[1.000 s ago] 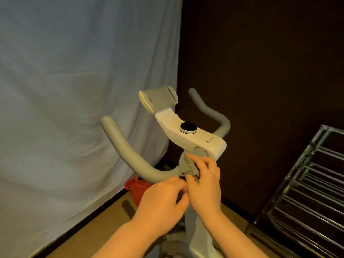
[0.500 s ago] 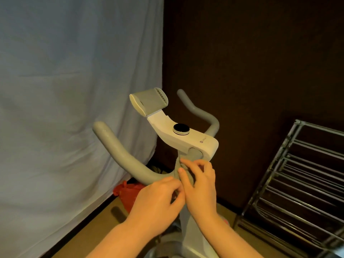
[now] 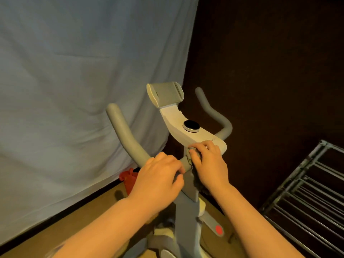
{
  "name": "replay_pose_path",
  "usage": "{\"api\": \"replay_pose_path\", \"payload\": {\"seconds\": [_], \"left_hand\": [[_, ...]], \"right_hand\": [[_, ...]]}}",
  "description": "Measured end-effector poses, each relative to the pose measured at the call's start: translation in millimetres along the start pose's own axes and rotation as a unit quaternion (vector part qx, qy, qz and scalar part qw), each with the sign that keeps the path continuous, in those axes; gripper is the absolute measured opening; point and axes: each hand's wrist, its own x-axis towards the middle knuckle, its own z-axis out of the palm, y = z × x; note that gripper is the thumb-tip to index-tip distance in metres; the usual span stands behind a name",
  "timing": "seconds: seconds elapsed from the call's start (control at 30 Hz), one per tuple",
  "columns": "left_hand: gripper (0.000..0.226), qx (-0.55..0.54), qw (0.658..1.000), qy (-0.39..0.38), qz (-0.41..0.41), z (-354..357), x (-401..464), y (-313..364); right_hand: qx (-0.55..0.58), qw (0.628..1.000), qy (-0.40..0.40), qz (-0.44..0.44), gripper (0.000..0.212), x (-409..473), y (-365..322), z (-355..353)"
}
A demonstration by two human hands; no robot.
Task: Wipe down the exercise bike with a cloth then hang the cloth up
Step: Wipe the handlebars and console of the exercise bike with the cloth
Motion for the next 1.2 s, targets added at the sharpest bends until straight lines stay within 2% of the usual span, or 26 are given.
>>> {"api": "replay_pose_path", "payload": {"seconds": [0.1, 0.2, 0.3, 0.37, 0.47, 0.53, 0.63, 0.77, 0.83, 0.97, 1.1, 1.2], "left_hand": [[0.011, 0.015, 1.000, 0.002, -0.010, 4, 1, 6], [0.010, 0.035, 0.999, 0.010, -0.022, 7, -1, 10], [0.011, 0.058, 0.997, 0.005, -0.042, 9, -1, 15], [0.011, 0.065, 0.997, 0.010, -0.051, 11, -3, 16], [0.010, 0.074, 0.995, 0.020, -0.062, 14, -8, 20], [0.009, 0.087, 0.993, 0.028, -0.069, 19, -10, 21], [0.009, 0.090, 0.991, 0.048, -0.088, 25, -14, 23], [0.008, 0.097, 0.989, 0.056, -0.097, 29, -18, 25], [0.008, 0.107, 0.988, 0.053, -0.102, 29, -18, 28], [0.009, 0.109, 0.986, 0.051, -0.119, 30, -16, 32], [0.008, 0.118, 0.985, 0.050, -0.115, 30, -17, 32], [0.009, 0.124, 0.985, 0.037, -0.113, 28, -15, 33]], "right_hand": [[0.035, 0.999, 0.024, -0.016, 0.023, -20, -12, 9], [0.063, 0.997, -0.022, -0.051, 0.024, -14, 3, 1], [0.067, 0.997, -0.022, -0.012, 0.025, 2, 18, -4], [0.086, 0.996, -0.005, -0.012, 0.031, -8, 13, 1], [0.096, 0.993, -0.038, -0.063, 0.051, -20, 15, 4], [0.111, 0.991, -0.049, -0.054, 0.054, -4, 26, 0], [0.143, 0.988, -0.030, -0.044, 0.052, 0, 27, 2], [0.133, 0.983, -0.003, -0.126, 0.041, -21, 22, 11], [0.136, 0.983, -0.018, -0.119, 0.039, -12, 33, 8], [0.132, 0.988, 0.012, -0.078, 0.038, -15, 25, 12], [0.097, 0.985, 0.002, -0.143, 0.033, -12, 20, 10], [0.092, 0.992, -0.001, -0.083, 0.032, 7, 32, 2]]}}
